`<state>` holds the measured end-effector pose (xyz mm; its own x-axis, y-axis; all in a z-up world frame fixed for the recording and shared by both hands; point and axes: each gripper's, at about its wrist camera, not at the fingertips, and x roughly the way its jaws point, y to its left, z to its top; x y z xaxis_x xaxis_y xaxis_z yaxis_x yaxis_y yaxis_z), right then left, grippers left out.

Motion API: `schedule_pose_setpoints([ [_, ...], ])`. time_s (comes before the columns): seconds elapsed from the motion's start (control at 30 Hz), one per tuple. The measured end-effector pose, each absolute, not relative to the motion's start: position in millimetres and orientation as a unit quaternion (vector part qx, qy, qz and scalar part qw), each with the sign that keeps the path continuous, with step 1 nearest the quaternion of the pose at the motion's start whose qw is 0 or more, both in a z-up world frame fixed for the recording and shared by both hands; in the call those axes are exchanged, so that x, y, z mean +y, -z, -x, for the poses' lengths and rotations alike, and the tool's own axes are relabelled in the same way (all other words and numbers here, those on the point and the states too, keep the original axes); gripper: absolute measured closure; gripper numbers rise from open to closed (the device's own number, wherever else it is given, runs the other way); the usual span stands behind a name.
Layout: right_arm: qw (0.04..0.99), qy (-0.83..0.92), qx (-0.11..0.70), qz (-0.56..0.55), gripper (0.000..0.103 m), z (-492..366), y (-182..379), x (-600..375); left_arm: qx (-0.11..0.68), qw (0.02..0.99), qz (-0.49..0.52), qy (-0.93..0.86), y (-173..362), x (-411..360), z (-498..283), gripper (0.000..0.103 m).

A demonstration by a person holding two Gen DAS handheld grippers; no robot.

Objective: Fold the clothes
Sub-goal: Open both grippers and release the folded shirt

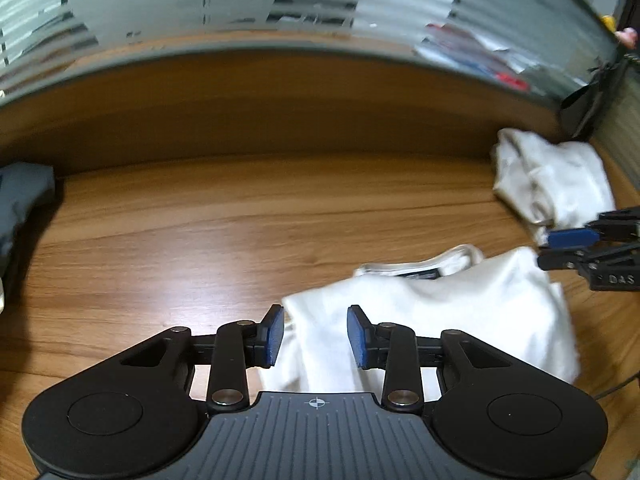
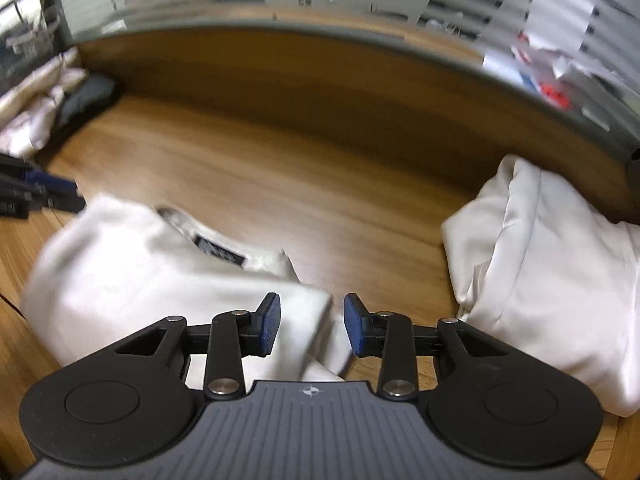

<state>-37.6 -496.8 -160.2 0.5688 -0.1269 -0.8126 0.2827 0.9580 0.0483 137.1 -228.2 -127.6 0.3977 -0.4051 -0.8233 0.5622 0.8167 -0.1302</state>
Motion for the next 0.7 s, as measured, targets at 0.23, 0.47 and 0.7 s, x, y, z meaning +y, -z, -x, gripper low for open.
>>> schedule_pose_setpoints([
  [0.23, 0.886, 0.048, 0.454, -0.075, 0.061, 22, 171, -469, 0.472, 0.823, -0.088, 0.302, 133, -249, -116, 0.064],
  [0.47, 0.87, 0.04, 0.487, -0.068, 0.061, 8, 213, -460, 0.499, 0.81, -0.104, 0.29, 160, -255, -119, 0.064],
  [0.7, 0.872, 0.042, 0.482, -0.071, 0.061, 6, 202, -461, 0.497, 0.819, -0.037, 0.285, 136, -231, -124, 0.053],
])
